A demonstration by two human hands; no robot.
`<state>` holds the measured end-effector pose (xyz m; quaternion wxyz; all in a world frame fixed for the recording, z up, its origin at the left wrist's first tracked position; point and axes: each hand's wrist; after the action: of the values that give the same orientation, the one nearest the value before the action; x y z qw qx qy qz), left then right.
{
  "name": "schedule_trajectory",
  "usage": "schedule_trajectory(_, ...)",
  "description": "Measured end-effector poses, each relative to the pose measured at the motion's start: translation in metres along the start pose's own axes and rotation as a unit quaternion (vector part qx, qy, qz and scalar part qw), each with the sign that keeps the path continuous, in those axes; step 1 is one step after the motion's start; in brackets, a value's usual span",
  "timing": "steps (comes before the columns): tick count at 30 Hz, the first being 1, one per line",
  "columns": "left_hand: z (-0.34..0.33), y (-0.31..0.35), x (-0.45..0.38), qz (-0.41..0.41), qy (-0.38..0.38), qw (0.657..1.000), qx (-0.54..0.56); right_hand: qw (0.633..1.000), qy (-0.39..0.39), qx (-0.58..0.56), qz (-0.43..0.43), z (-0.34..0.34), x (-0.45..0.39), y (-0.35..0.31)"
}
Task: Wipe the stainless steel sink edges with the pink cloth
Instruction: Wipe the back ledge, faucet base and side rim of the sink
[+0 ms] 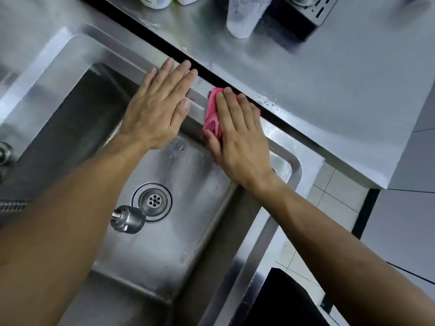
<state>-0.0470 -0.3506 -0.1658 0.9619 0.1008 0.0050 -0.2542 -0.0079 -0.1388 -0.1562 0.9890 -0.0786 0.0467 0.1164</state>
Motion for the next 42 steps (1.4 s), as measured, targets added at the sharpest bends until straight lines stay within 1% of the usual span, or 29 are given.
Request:
schedule_trajectory(3, 0.0, -0.002, 0.001, 0.009, -0.016, 1.0, -0.002, 0.998, -0.021, 0.008, -0.053, 0.013, 0.04, 0.036)
schedule_trajectory(5, 0.003, 0.005, 0.0, 0.025, -0.021, 0.999, 0.002, 0.997, -0.036, 0.011, -0.068, 0.022, 0.058, 0.054)
schedule_trajectory(7, 0.004, 0.024, -0.002, 0.005, -0.028, 1.0, 0.004, 0.996, -0.04, 0.013, -0.079, 0.024, 0.061, 0.056)
schedule_trajectory(9, -0.003, 0.047, -0.001, -0.049, -0.035, 0.998, -0.012, 0.997, -0.027, 0.016, -0.075, 0.023, 0.049, 0.046)
schedule_trajectory(10, -0.008, 0.056, 0.0, -0.059, -0.033, 0.998, -0.018, 0.998, -0.029, 0.011, -0.059, 0.021, 0.042, 0.04)
schedule_trajectory(12, -0.015, 0.062, 0.0, -0.043, -0.028, 0.999, -0.019, 0.999, -0.045, -0.002, -0.022, 0.02, 0.034, 0.037)
schedule_trajectory(14, -0.017, 0.061, -0.001, -0.031, -0.027, 0.999, -0.007, 0.998, -0.059, -0.003, -0.024, 0.023, 0.044, 0.049)
schedule_trajectory(15, -0.016, 0.061, 0.0, -0.031, -0.031, 0.999, -0.003, 0.997, -0.063, -0.003, -0.045, 0.026, 0.055, 0.057)
schedule_trajectory(17, -0.014, 0.062, 0.0, -0.023, -0.038, 0.999, 0.006, 0.99, -0.067, -0.031, -0.123, 0.037, 0.075, 0.071)
schedule_trajectory(19, -0.01, 0.073, -0.002, 0.007, -0.041, 0.999, 0.009, 0.972, -0.075, -0.075, -0.211, 0.046, 0.083, 0.077)
schedule_trajectory(20, -0.009, 0.082, -0.004, 0.021, -0.04, 0.999, 0.012, 0.964, -0.077, -0.086, -0.239, 0.048, 0.082, 0.076)
schedule_trajectory(21, -0.008, 0.092, -0.007, 0.024, -0.042, 0.999, 0.016, 0.959, -0.081, -0.09, -0.256, 0.049, 0.08, 0.074)
schedule_trajectory(24, -0.015, 0.116, -0.009, -0.004, -0.051, 0.999, 0.018, 0.948, -0.116, -0.099, -0.279, 0.057, 0.08, 0.066)
schedule_trajectory(25, -0.018, 0.118, -0.009, -0.003, -0.051, 0.998, 0.021, 0.949, -0.135, -0.093, -0.269, 0.063, 0.086, 0.065)
schedule_trajectory(26, -0.02, 0.118, -0.009, 0.002, -0.051, 0.998, 0.027, 0.955, -0.159, -0.078, -0.239, 0.069, 0.096, 0.064)
schedule_trajectory(28, -0.021, 0.115, -0.01, 0.009, -0.052, 0.998, 0.039, 0.967, -0.21, -0.052, -0.131, 0.083, 0.118, 0.07)
schedule_trajectory(29, -0.02, 0.115, -0.011, 0.008, -0.053, 0.998, 0.044, 0.966, -0.238, -0.06, -0.082, 0.086, 0.126, 0.079)
schedule_trajectory(30, -0.019, 0.115, -0.01, 0.008, -0.055, 0.997, 0.047, 0.962, -0.259, -0.076, -0.051, 0.088, 0.127, 0.09)
schedule_trajectory(31, -0.018, 0.115, -0.01, 0.01, -0.056, 0.997, 0.05, 0.961, -0.26, -0.087, -0.039, 0.086, 0.121, 0.104)
schedule_trajectory(32, -0.018, 0.116, -0.01, 0.013, -0.056, 0.997, 0.051, 0.964, -0.245, -0.092, -0.043, 0.082, 0.11, 0.116)
schedule_trajectory(35, -0.02, 0.117, -0.011, 0.015, -0.056, 0.997, 0.044, 0.977, -0.161, -0.098, -0.096, 0.07, 0.079, 0.131)
schedule_trajectory(36, -0.02, 0.116, -0.012, 0.017, -0.057, 0.997, 0.04, 0.98, -0.146, -0.095, -0.095, 0.068, 0.078, 0.129)
schedule_trajectory(37, -0.021, 0.116, -0.012, 0.018, -0.059, 0.997, 0.037, 0.983, -0.147, -0.083, -0.075, 0.066, 0.083, 0.125)
schedule_trajectory(38, -0.022, 0.117, -0.012, 0.021, -0.06, 0.997, 0.036, 0.985, -0.159, -0.062, -0.032, 0.068, 0.091, 0.124)
schedule_trajectory(39, -0.022, 0.117, -0.012, 0.023, -0.059, 0.997, 0.036, 0.984, -0.172, -0.043, 0.03, 0.069, 0.101, 0.126)
schedule_trajectory(40, -0.022, 0.118, -0.012, 0.025, -0.058, 0.997, 0.036, 0.978, -0.181, -0.031, 0.1, 0.071, 0.109, 0.132)
schedule_trajectory(42, -0.021, 0.121, -0.012, 0.029, -0.059, 0.997, 0.034, 0.955, -0.196, -0.024, 0.223, 0.074, 0.106, 0.154)
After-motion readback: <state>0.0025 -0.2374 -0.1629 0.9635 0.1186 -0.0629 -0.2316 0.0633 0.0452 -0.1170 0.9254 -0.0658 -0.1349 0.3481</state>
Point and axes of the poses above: each hand's wrist, its own x-axis away from the middle knuckle, its own z-axis out of the back of the hand, y = z × x, and after that the axes turned 8 degrees about -z, right-handed
